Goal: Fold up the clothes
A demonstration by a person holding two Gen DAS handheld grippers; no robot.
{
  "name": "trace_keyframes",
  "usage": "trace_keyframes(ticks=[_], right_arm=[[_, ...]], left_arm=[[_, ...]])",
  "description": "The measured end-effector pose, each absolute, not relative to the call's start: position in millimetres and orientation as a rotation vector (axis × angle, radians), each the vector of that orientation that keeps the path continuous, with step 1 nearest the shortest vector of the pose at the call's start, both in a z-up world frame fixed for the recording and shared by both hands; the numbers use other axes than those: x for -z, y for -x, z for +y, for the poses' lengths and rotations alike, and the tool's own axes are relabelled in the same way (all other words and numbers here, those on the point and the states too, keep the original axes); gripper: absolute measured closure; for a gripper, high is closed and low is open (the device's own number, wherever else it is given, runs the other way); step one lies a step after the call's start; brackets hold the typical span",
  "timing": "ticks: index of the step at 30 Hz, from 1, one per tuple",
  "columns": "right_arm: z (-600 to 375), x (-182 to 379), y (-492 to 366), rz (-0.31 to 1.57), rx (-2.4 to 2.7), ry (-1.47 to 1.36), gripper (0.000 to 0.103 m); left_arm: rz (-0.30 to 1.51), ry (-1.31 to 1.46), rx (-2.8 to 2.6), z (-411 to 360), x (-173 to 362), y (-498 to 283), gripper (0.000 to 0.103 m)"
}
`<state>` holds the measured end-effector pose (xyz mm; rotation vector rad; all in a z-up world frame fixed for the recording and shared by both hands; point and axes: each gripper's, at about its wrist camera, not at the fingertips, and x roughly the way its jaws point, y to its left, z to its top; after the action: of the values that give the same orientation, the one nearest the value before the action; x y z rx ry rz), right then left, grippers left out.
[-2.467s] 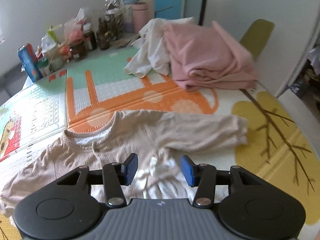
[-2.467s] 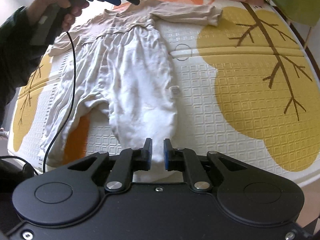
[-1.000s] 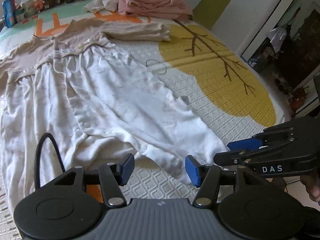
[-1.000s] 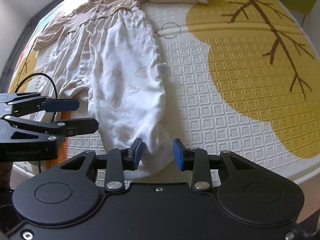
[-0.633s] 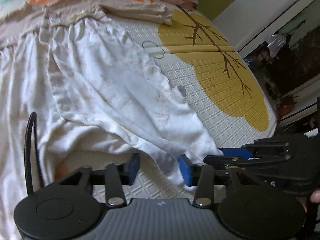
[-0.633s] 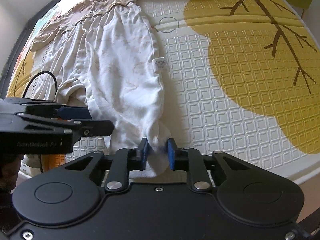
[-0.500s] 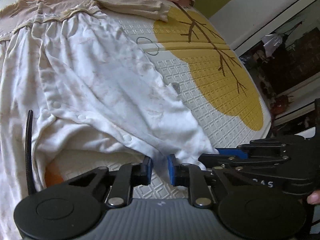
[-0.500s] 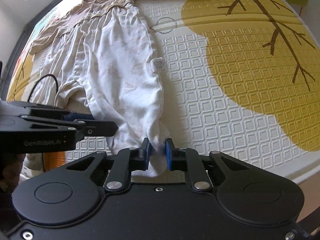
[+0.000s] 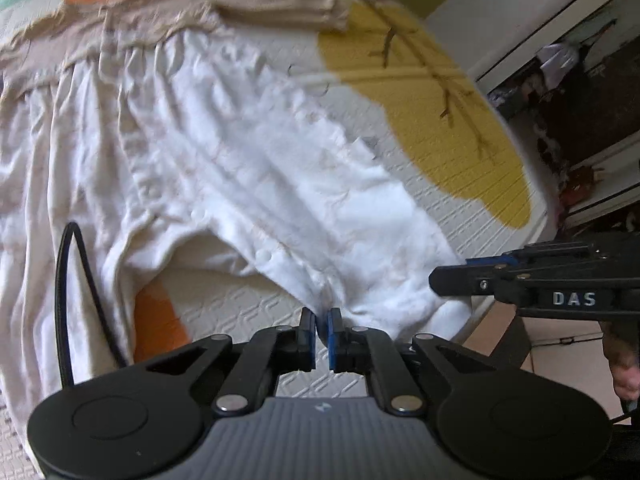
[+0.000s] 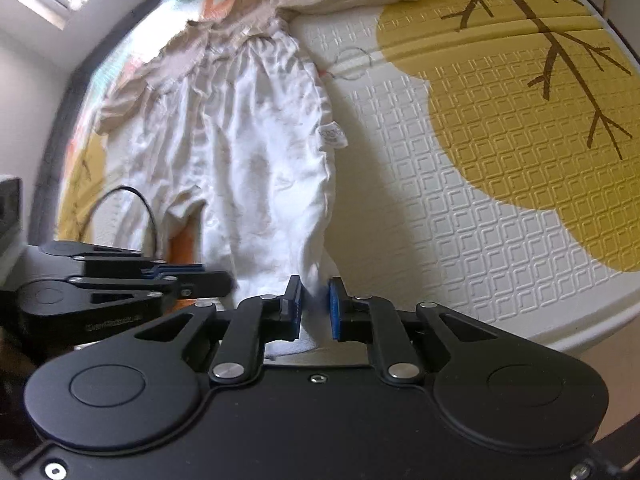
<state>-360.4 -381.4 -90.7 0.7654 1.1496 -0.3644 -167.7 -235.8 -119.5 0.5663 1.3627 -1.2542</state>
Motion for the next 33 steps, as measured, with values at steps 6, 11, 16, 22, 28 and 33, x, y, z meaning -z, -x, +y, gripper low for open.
trace_keyframes(ticks=[6,11,16,22,28,33], right_arm=[[-370,123,357,1.238,0.385,-0.700,0.091],[-373,126,361,1.224,0.393,-0.700,0.091],[-381,118,372,1.193,0.439,-0.751,0.064],[-390,85,385,1.090,0.496,-0.746,0.064],[-387,55,379,0.997,0.419,-0.715,0.080],[-377,66,368,1.036,0.353,-0.724,0.092]], left_arm=[[1.395,-0.709,1.199,-242,143,180,0.092],[1.392,-0.678,1.195,-237,142,174,0.093],[1.361,-0.642,1.227,-234,127,175,0.092],[1.318,-0.598,1.255,-226,97,169,0.089],[1.262,-0.526,1.309,-227,76,166,0.085],[1.246,-0.524,1.323,-240,86,170,0.084]])
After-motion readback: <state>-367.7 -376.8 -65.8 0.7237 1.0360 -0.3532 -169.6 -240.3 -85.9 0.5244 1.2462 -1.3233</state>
